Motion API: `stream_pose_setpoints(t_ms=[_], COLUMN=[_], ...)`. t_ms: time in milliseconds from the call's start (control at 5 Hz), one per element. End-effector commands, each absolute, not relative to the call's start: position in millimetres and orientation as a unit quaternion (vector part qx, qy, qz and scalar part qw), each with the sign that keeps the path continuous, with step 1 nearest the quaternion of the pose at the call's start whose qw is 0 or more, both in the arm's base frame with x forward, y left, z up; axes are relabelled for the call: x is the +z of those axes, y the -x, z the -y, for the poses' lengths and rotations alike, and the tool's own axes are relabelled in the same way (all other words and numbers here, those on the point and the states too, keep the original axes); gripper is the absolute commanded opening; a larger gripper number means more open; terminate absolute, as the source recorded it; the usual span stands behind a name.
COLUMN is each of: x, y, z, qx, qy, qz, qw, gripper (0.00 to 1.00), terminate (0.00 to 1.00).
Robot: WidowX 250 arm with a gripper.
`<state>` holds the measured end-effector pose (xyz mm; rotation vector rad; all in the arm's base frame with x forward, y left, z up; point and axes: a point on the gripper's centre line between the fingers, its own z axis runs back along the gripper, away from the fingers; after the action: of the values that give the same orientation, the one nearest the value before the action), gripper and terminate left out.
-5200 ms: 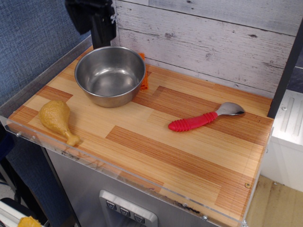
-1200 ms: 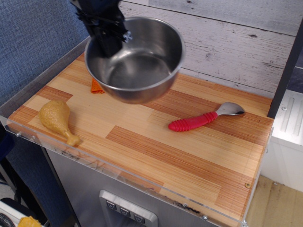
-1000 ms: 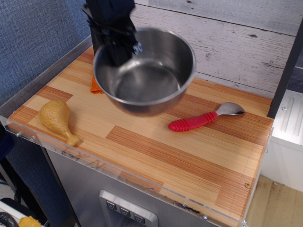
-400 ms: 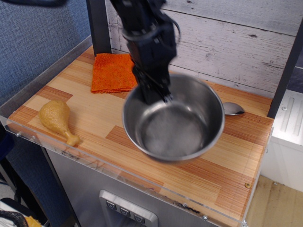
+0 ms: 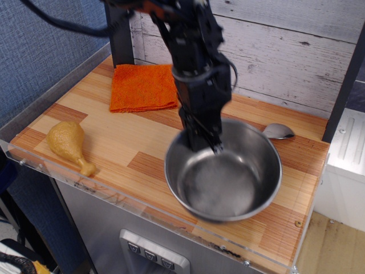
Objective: Hold the steel pan from top left side of the table to right edge of the table.
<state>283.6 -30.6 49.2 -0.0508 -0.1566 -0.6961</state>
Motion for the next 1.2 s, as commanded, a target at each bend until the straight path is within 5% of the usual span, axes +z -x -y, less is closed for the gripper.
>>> stream_pose_setpoints(t_ms=[0,400,600,1000], x=[38.2,32.5,32.0,37.3], y=[-279.1,-279.0,-278.7,-279.7], z=[39.2,41.4,39.5,36.0], qx=[-0.373,-0.376,-0.378,-0.38], qy=[0.013,0.014,0.018,0.001], qz=[0.081,0.078,0.062,0.066], qw=[0.924,0.923,0.924,0.923], gripper=[0.0,0.0,1.0,1.0], terminate=[0.0,0.0,0.0,0.0])
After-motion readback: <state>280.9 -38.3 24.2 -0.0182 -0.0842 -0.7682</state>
